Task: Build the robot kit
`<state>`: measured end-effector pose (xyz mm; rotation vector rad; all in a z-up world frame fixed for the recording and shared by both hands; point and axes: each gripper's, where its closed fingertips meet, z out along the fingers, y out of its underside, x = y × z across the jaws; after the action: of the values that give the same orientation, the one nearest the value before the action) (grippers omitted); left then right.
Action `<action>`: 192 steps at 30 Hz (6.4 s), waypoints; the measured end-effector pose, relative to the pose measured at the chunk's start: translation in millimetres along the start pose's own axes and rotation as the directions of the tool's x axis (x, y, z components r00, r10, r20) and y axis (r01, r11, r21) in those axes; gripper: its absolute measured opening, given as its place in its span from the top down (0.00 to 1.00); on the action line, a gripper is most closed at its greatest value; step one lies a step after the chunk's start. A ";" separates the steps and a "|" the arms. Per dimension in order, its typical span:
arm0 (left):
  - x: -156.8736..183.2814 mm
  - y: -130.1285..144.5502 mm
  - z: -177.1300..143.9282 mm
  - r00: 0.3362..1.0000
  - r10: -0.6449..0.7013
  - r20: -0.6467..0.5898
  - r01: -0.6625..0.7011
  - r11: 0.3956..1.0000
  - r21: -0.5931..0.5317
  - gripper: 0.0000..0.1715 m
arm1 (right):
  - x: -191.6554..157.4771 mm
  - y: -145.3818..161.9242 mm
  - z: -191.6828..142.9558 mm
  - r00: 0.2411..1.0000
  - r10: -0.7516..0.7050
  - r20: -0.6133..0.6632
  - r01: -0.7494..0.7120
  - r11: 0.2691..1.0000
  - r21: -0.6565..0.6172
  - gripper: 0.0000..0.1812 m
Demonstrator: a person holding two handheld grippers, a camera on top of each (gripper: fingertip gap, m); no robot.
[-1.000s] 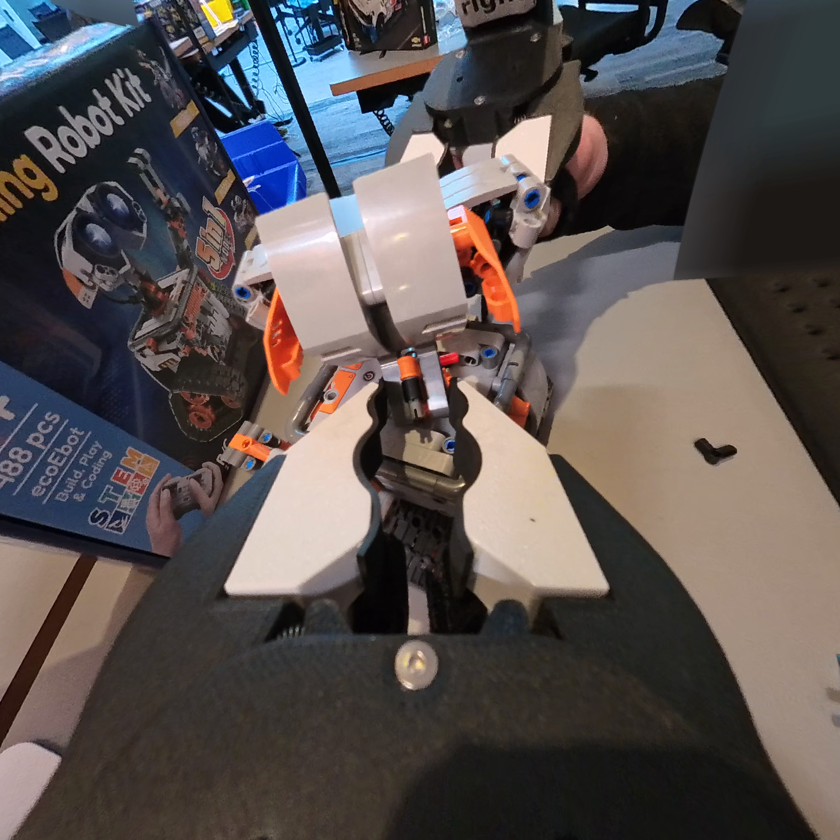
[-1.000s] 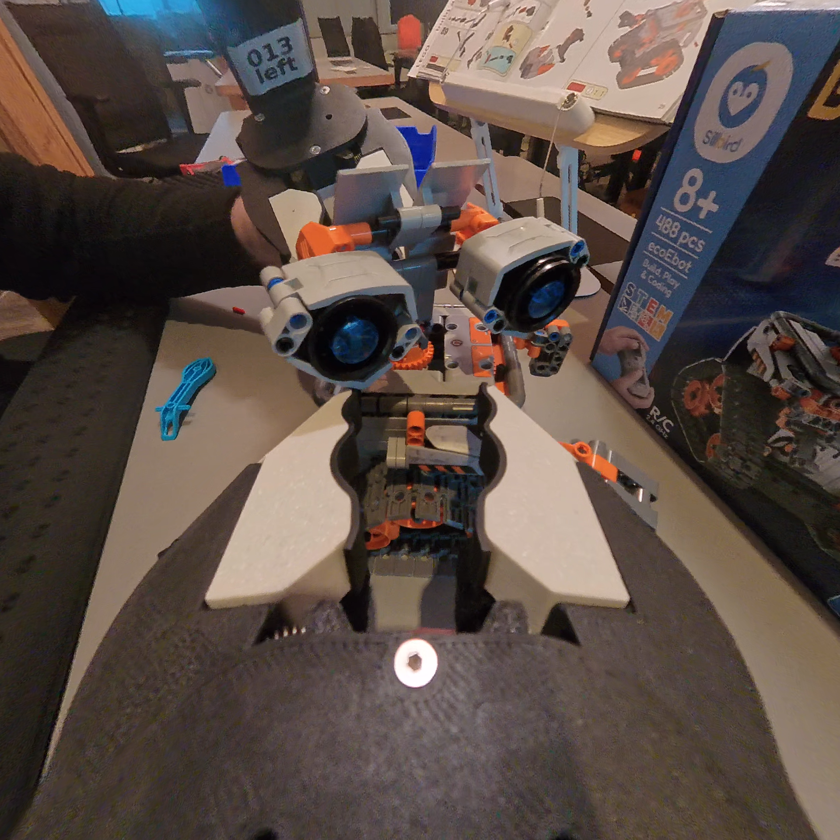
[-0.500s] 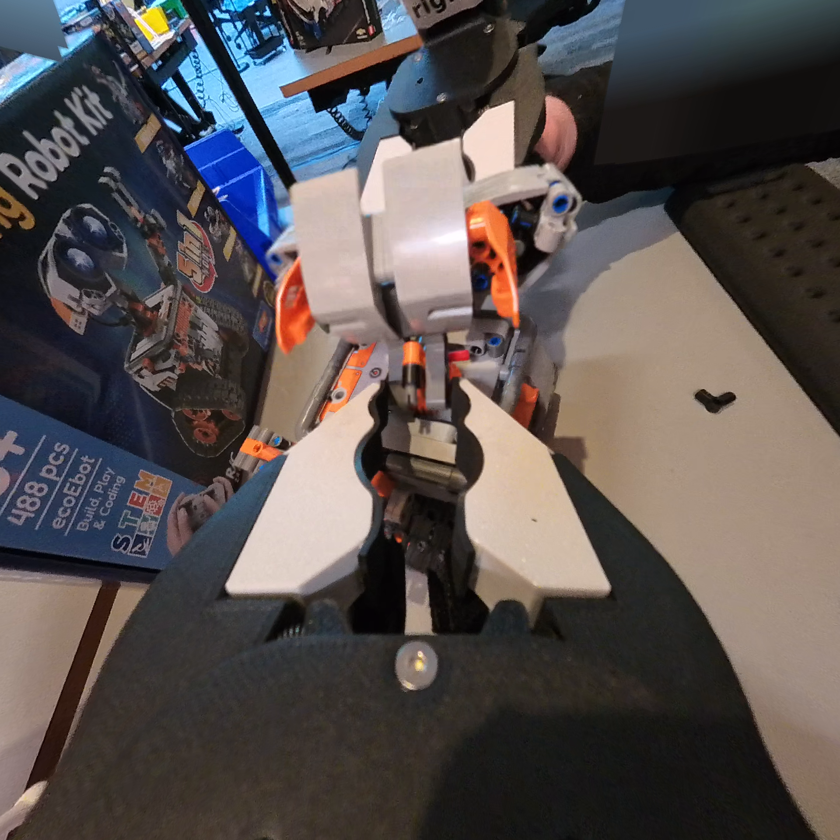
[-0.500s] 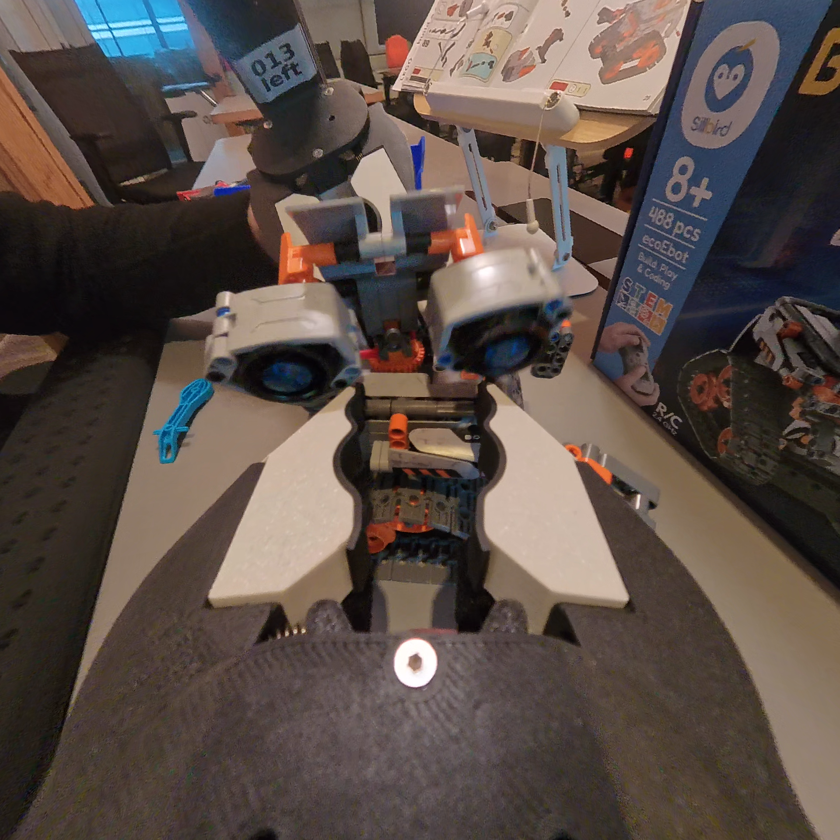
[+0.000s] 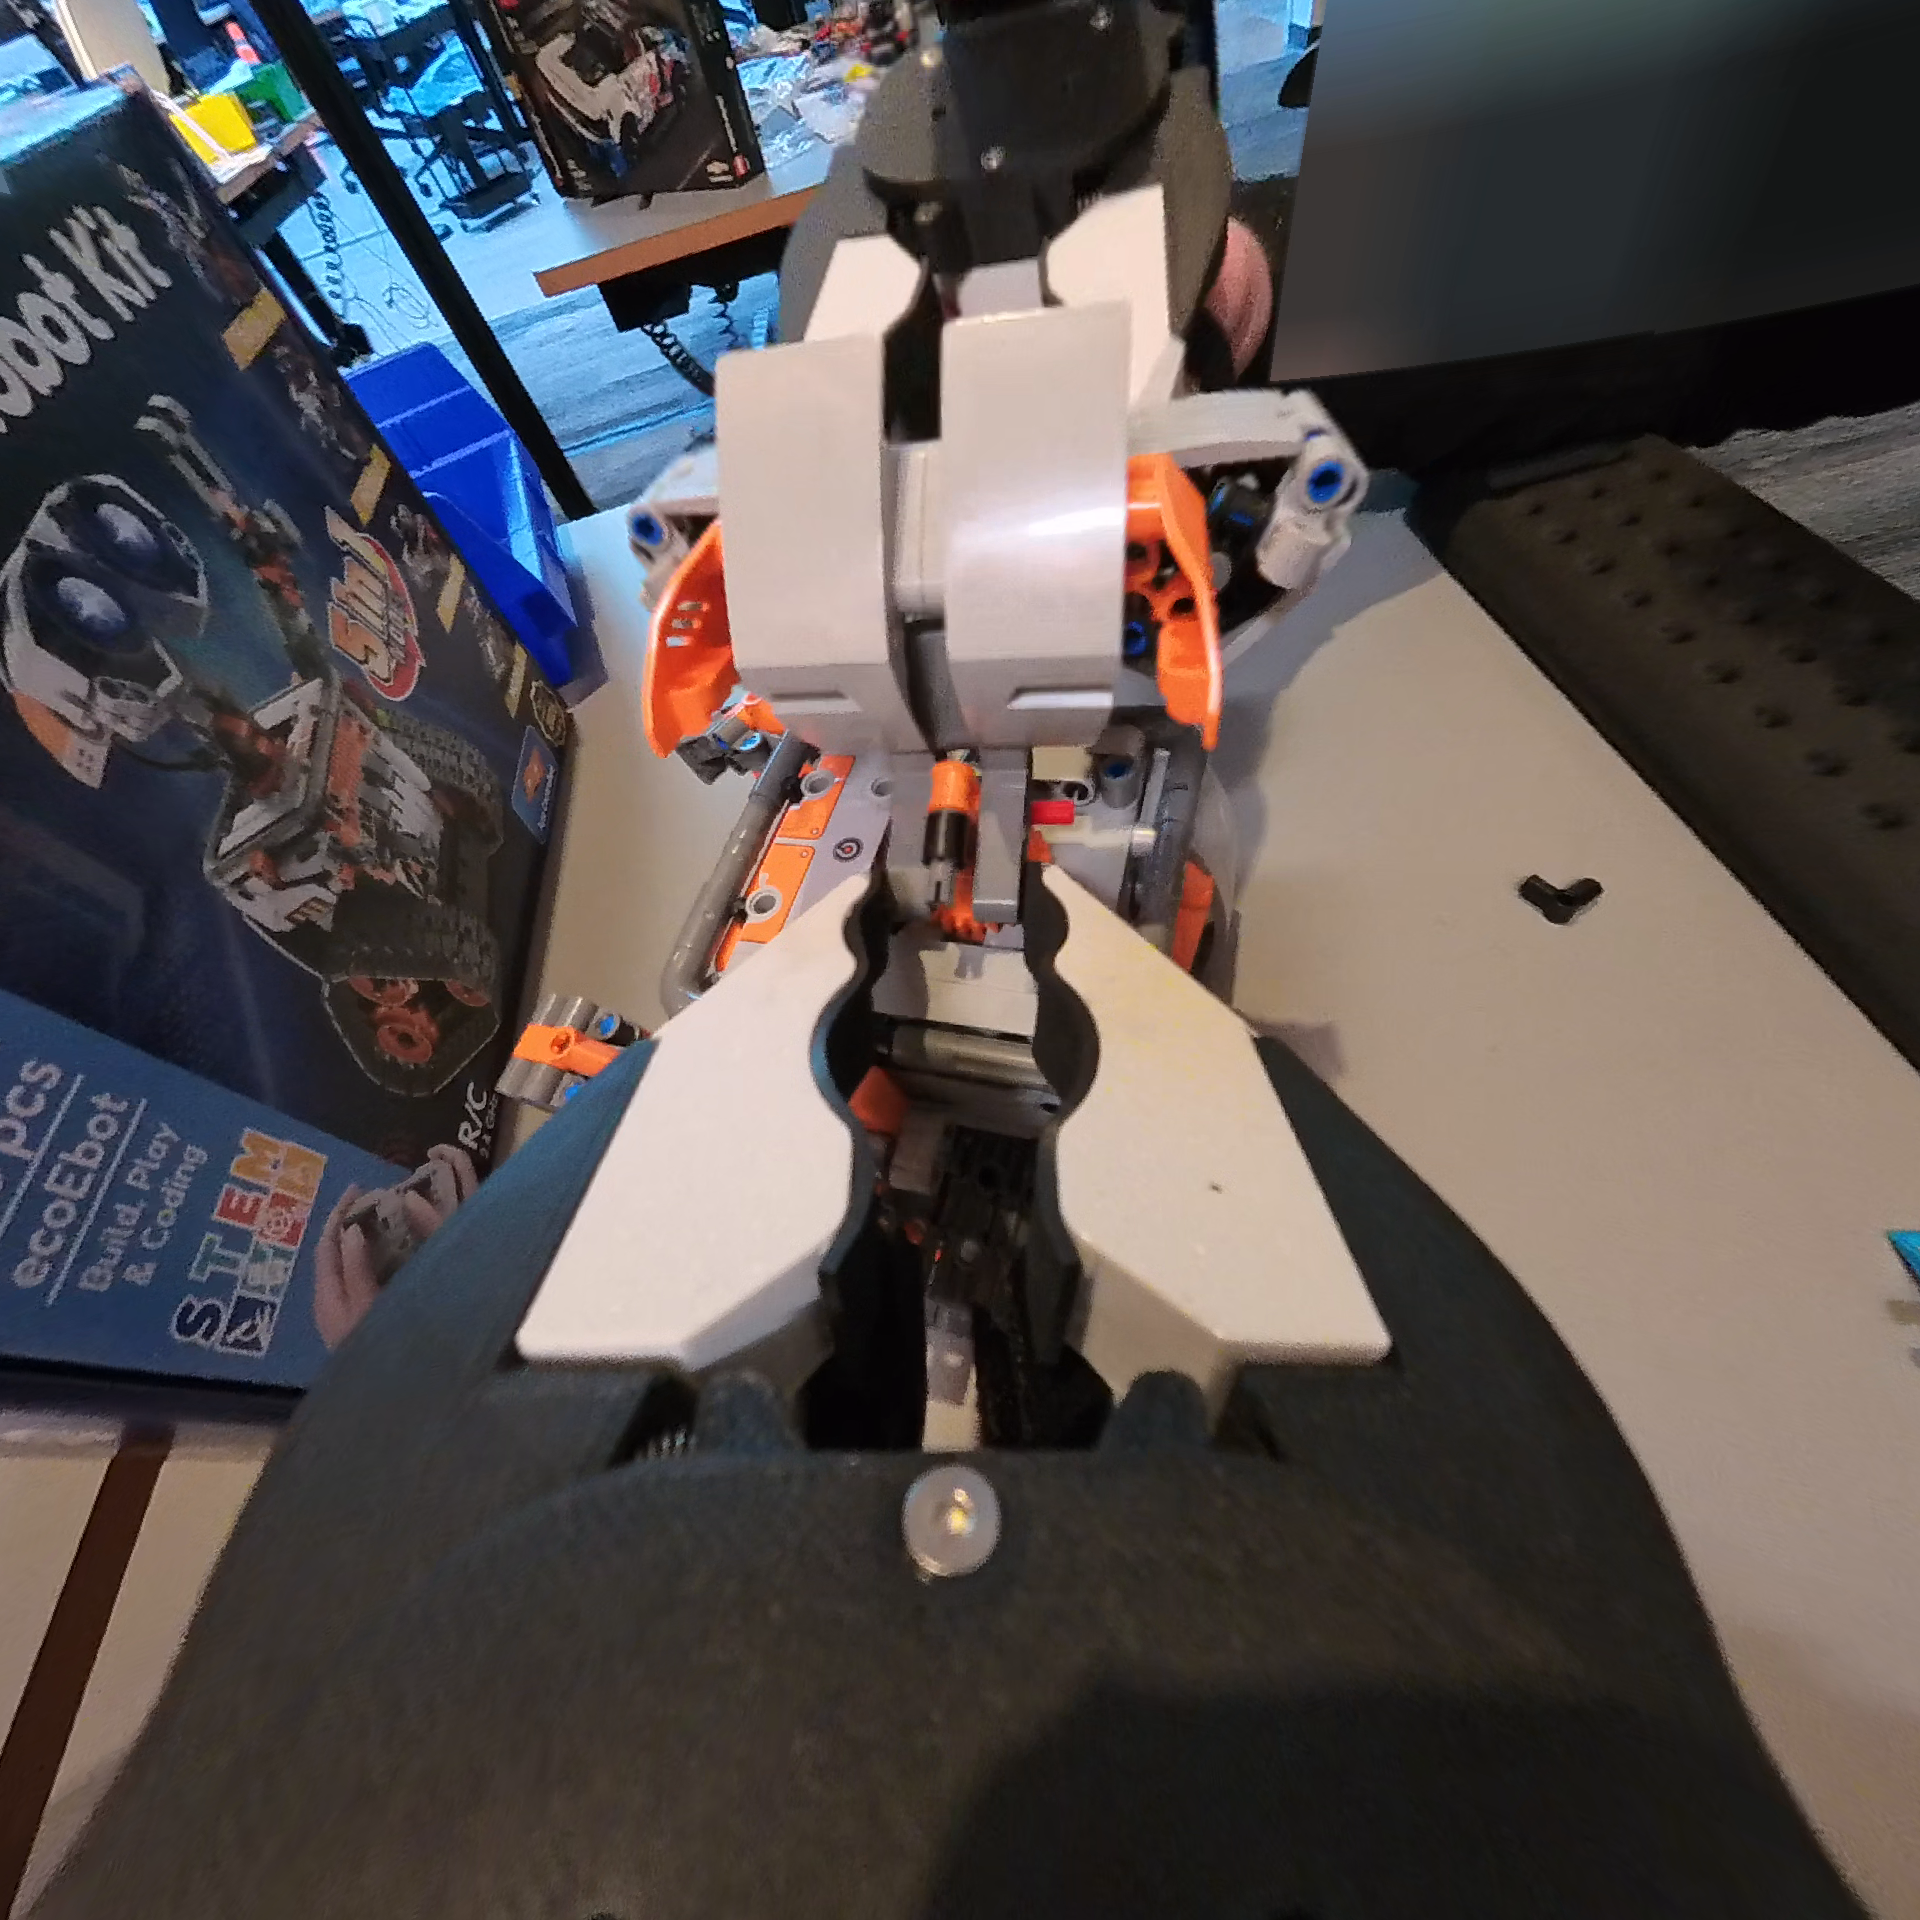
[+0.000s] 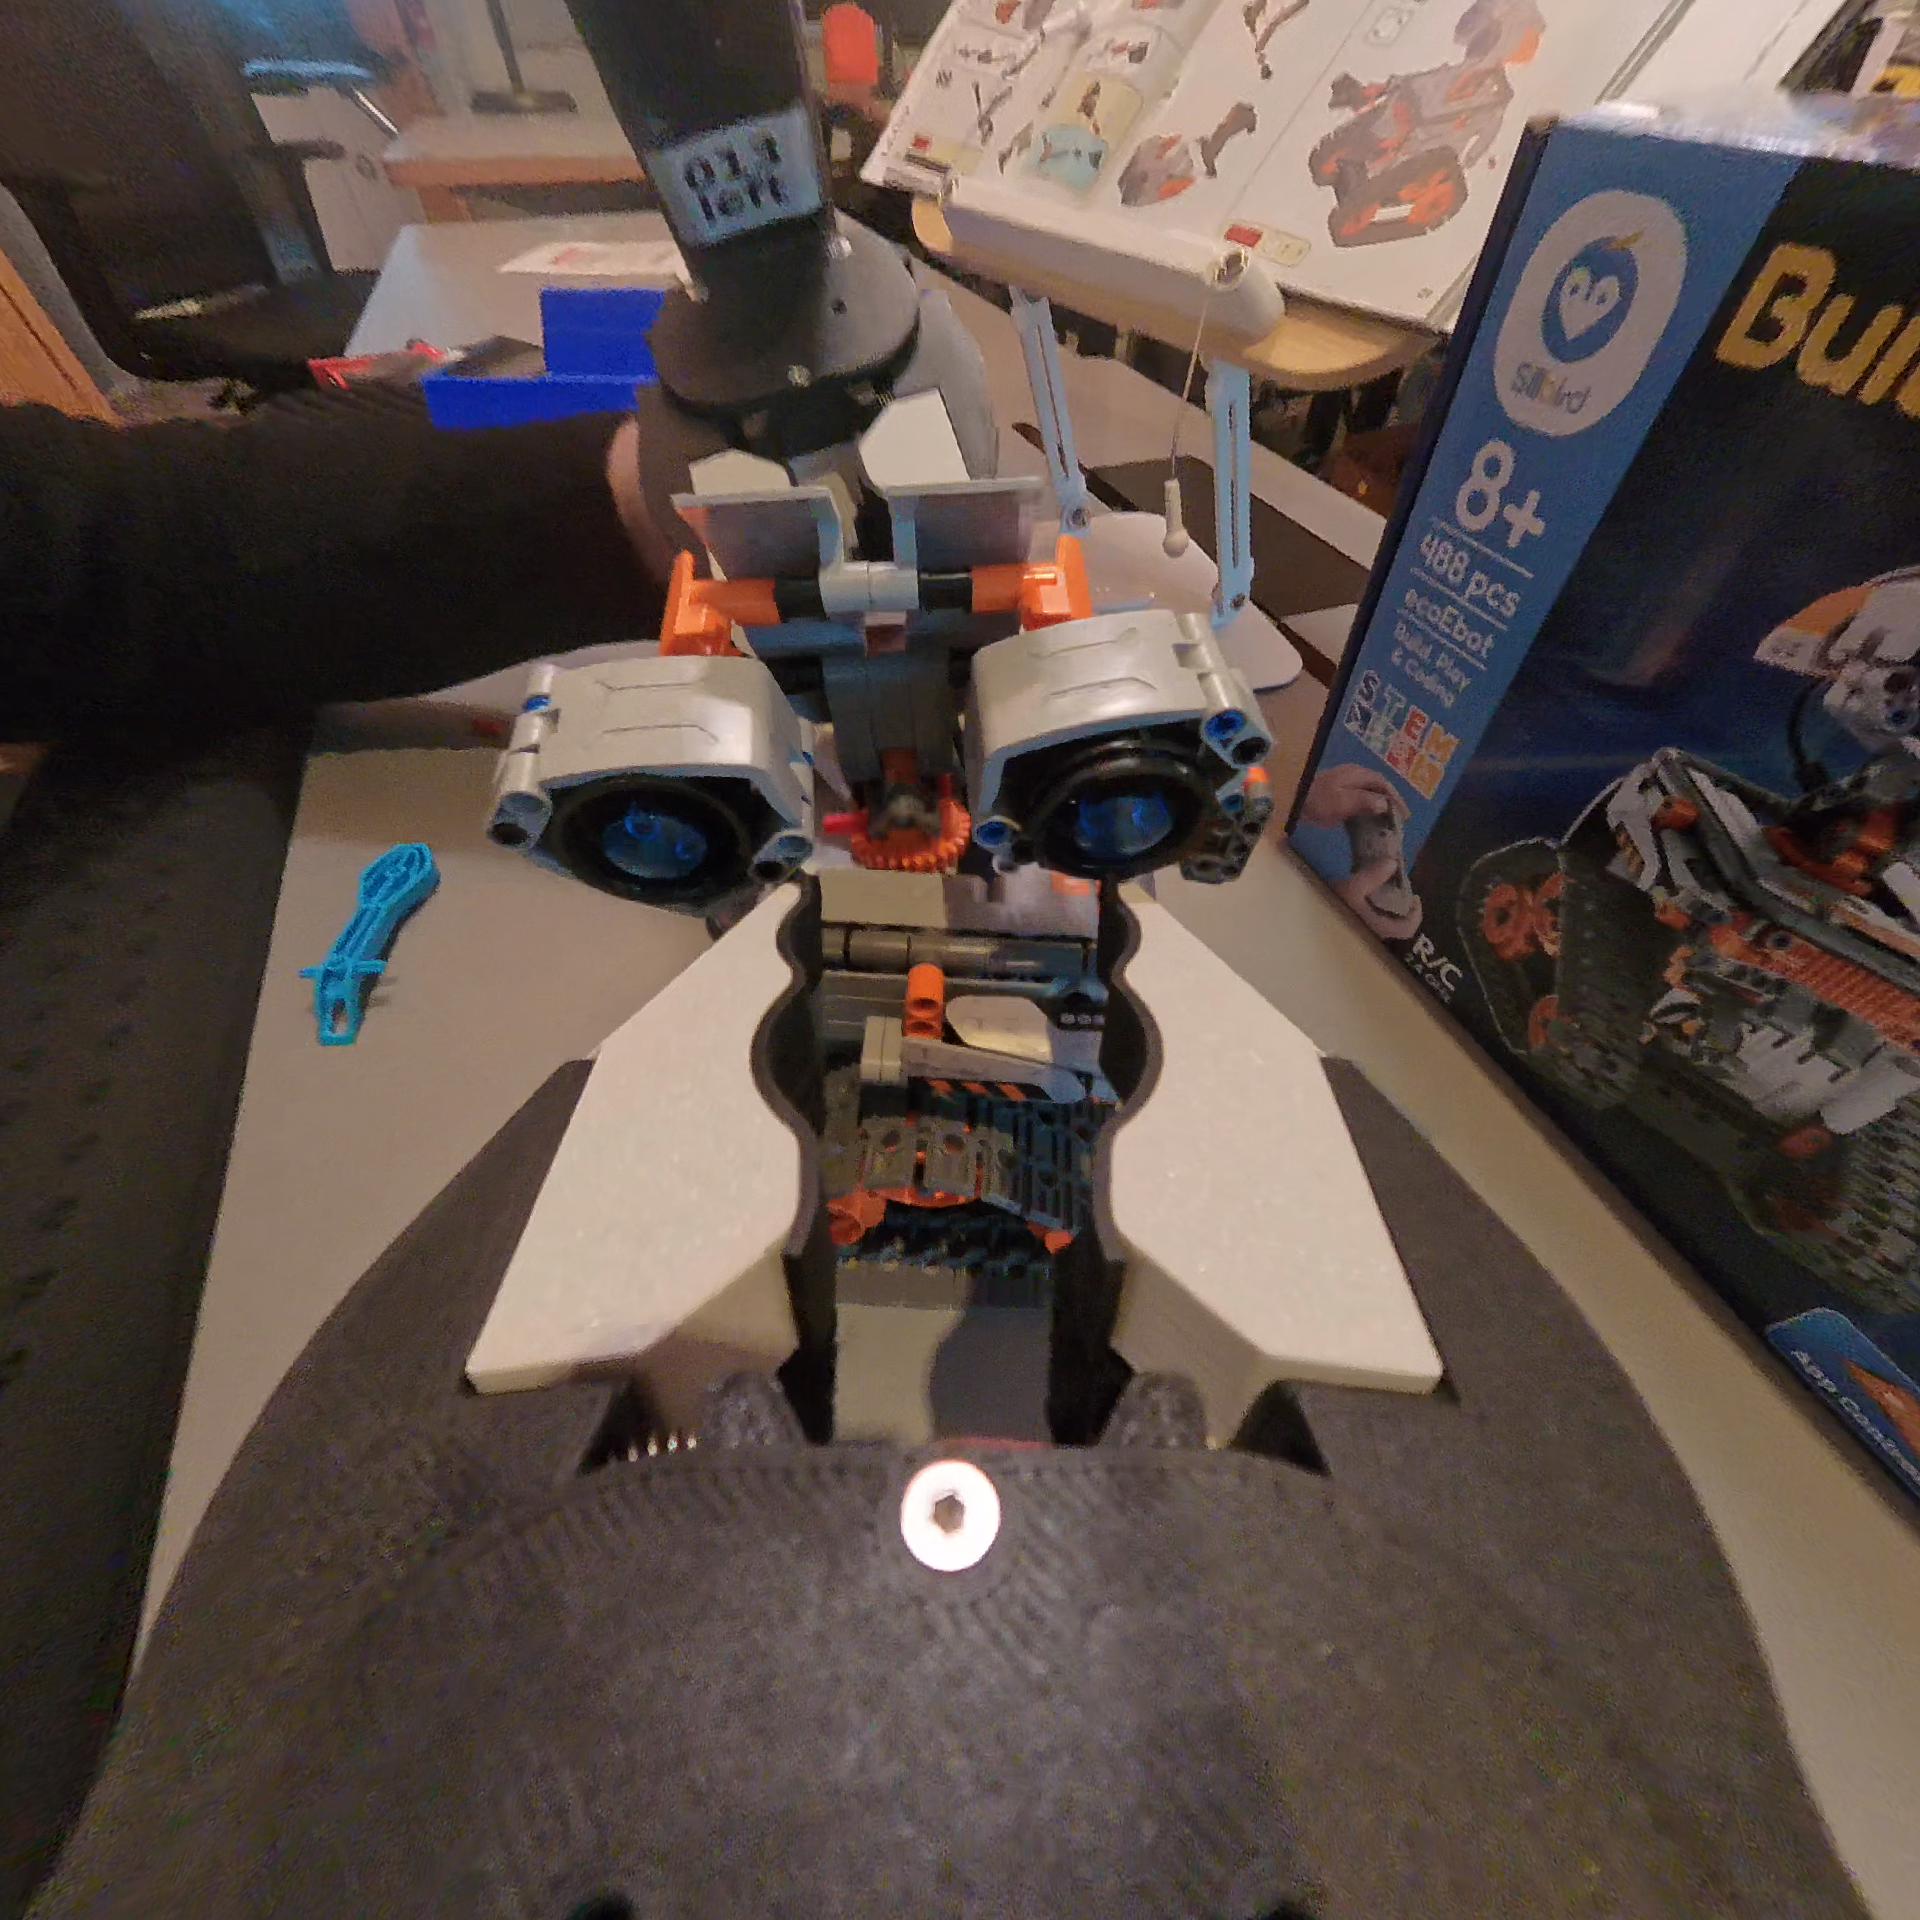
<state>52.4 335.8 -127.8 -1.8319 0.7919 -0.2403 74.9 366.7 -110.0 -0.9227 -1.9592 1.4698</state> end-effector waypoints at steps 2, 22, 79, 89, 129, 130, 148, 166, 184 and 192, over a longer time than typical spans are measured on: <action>0.4 0.2 0.1 1.000 -0.008 -0.020 0.008 1.000 0.002 0.86 | -3.5 -5.4 0.8 1.000 -0.015 -0.004 0.015 1.000 -0.005 0.70; 0.2 1.4 2.4 0.996 -0.032 -0.086 0.033 0.999 0.011 0.86 | -0.1 -28.7 10.9 0.997 0.074 0.013 -0.073 0.995 -0.073 0.84; -4.6 -10.2 14.4 0.982 -0.137 -0.132 0.106 0.970 -0.218 0.86 | -2.3 0.8 12.7 0.997 0.073 -0.017 -0.073 0.996 -0.041 0.87; -4.9 -7.7 14.7 0.985 -0.130 -0.114 0.096 0.960 -0.265 0.86 | -2.4 5.5 11.9 0.997 0.045 -0.056 -0.048 0.997 -0.055 0.84; -9.8 -9.0 12.5 0.979 -0.156 -0.134 0.129 0.973 -0.193 0.86 | 0.8 6.0 23.1 0.994 0.053 -0.092 -0.055 0.998 -0.029 0.76; -9.8 -9.2 12.7 0.979 -0.156 -0.135 0.128 0.973 -0.194 0.86 | 0.7 6.6 24.0 0.994 0.053 -0.091 -0.056 0.998 -0.028 0.76; -11.7 -7.7 14.3 0.974 -0.188 -0.124 0.171 0.975 -0.139 0.86 | 5.8 8.2 30.5 0.993 0.022 -0.116 -0.028 0.998 -0.056 0.80; -10.2 -7.8 10.9 0.971 -0.172 -0.169 0.161 0.984 -0.073 0.86 | 5.9 2.4 26.9 0.995 -0.050 -0.091 0.042 0.995 -0.085 0.83; -9.9 -8.0 10.9 0.953 -0.184 -0.242 0.180 0.983 -0.038 0.86 | 5.4 7.3 30.2 0.998 -0.015 -0.055 0.011 0.996 -0.085 0.87; -14.9 -4.4 6.0 0.962 -0.188 -0.198 0.179 0.982 -0.064 0.81 | 5.3 7.5 28.7 0.999 0.005 -0.048 -0.009 0.997 -0.072 0.85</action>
<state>45.9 350.5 -123.3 -1.9466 0.7720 -0.5401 51.7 354.7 -125.1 -0.9876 -1.9872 1.3765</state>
